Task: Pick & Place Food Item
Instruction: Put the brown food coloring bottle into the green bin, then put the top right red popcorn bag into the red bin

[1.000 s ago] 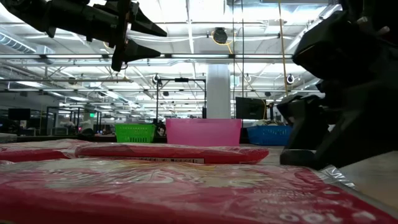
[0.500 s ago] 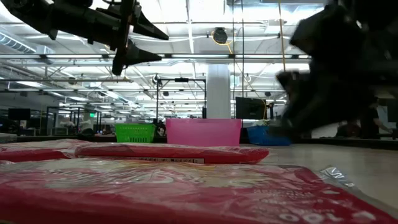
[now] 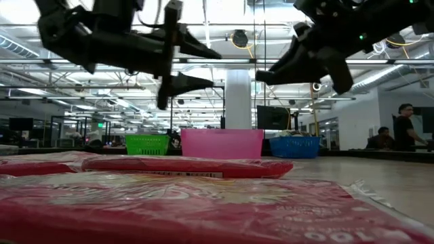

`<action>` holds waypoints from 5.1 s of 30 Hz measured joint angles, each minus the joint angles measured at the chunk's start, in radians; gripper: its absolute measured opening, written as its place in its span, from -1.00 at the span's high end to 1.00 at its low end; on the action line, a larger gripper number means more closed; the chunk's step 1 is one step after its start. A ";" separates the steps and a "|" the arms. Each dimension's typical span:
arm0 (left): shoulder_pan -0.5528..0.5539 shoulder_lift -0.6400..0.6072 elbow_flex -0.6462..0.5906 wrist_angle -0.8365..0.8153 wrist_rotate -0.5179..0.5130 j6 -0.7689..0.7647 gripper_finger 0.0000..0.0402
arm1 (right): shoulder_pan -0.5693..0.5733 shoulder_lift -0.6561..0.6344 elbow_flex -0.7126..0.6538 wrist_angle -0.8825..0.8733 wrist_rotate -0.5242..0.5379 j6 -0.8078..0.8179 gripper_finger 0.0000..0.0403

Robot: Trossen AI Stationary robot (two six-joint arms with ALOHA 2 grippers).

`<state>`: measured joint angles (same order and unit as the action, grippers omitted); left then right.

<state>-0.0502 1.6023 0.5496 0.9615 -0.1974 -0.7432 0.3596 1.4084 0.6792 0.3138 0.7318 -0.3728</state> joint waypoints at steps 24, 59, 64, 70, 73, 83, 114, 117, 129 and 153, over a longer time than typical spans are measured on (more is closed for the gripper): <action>-0.017 0.282 0.412 -0.149 0.155 0.060 -0.26 | -0.030 0.036 0.000 0.214 -0.029 -0.190 0.65; 0.118 -0.076 0.305 -0.485 -0.015 0.380 0.68 | 0.013 -0.251 -0.056 -0.050 0.022 0.268 0.19; 0.143 -0.197 0.126 -0.488 -0.238 0.394 0.68 | 0.006 -0.314 -0.131 0.010 0.025 0.275 0.23; 0.228 -0.249 -0.022 -0.487 -0.444 0.303 0.68 | -0.019 -0.328 -0.193 0.143 0.023 0.238 0.23; 0.298 -0.248 -0.055 -0.498 -0.455 0.238 0.68 | -0.026 -0.328 -0.196 0.152 0.022 0.232 0.23; 0.513 -0.240 -0.057 -0.516 -0.361 0.171 0.56 | -0.031 -0.328 -0.198 0.149 0.022 0.237 0.23; 0.477 -0.249 -0.056 -0.383 0.120 0.130 0.54 | 0.037 0.022 -0.197 0.344 -0.501 0.266 0.04; 0.444 -0.249 -0.056 -0.382 0.102 0.144 0.54 | 0.078 0.162 -0.170 0.349 -0.499 0.218 -0.06; 0.388 -0.249 -0.056 -0.382 0.057 0.134 0.54 | 0.101 0.437 0.031 0.317 -0.422 -0.151 -0.20; 0.362 -0.249 -0.056 -0.381 0.066 0.132 0.54 | 0.050 0.433 0.046 0.345 -0.463 -0.151 0.98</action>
<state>0.3115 1.3533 0.4934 0.5801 -0.1311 -0.6113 0.4097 1.8414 0.7251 0.6586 0.2685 -0.5236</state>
